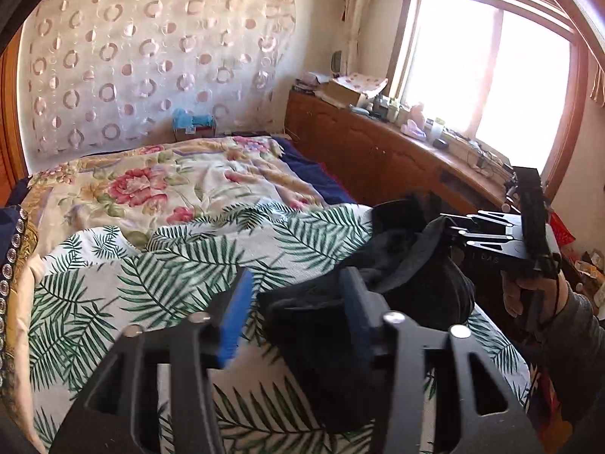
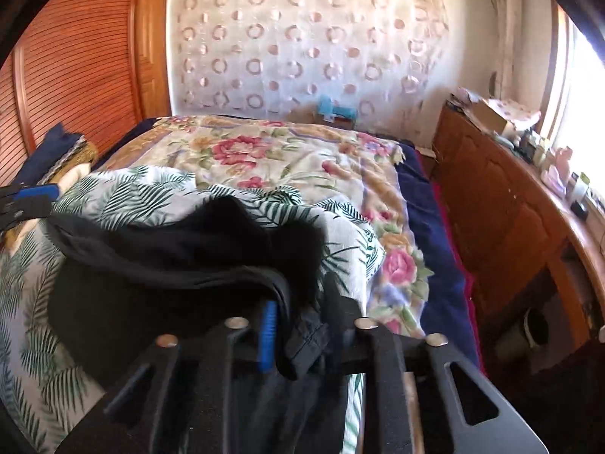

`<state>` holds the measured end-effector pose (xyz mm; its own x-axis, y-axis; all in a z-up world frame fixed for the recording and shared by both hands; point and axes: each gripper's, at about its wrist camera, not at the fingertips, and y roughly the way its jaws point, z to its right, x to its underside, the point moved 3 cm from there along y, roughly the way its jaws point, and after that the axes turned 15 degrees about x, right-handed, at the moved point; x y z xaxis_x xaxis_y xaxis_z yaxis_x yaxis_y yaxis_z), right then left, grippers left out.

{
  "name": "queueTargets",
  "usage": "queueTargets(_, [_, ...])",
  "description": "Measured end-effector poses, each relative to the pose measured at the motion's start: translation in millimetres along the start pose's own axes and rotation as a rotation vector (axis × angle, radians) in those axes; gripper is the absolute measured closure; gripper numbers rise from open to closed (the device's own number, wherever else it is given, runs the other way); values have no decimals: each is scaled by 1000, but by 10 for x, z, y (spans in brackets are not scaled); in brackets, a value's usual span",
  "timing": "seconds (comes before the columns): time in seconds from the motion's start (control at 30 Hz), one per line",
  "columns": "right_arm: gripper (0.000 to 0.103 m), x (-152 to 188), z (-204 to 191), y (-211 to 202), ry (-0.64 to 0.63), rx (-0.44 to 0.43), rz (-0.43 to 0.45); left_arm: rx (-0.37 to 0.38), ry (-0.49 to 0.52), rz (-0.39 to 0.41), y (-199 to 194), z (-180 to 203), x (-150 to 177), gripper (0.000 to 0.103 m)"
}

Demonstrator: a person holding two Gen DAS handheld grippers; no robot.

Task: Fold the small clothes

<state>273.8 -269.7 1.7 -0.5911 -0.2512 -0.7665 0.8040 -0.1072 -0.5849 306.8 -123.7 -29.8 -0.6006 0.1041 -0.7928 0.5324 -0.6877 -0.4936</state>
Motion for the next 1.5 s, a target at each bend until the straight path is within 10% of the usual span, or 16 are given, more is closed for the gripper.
queueTargets(0.23, [48,-287,178,-67,128,83,10,-5,-50,-81,214,-180,158,32])
queueTargets(0.83, [35,227,56,190,158,-134,-218,91,-181,-249,692,-169,461,32])
queueTargets(0.97, [35,216,114,188,133,-153,-202,114,-184,-242,731,-142,446,54])
queueTargets(1.17, [72,271,90,296,117,-238,-188,138,-198,-246,755,-188,409,90])
queueTargets(1.5, [87,140,-25,-28,14,-117,-66,196,-117,-93,86,190,256,95])
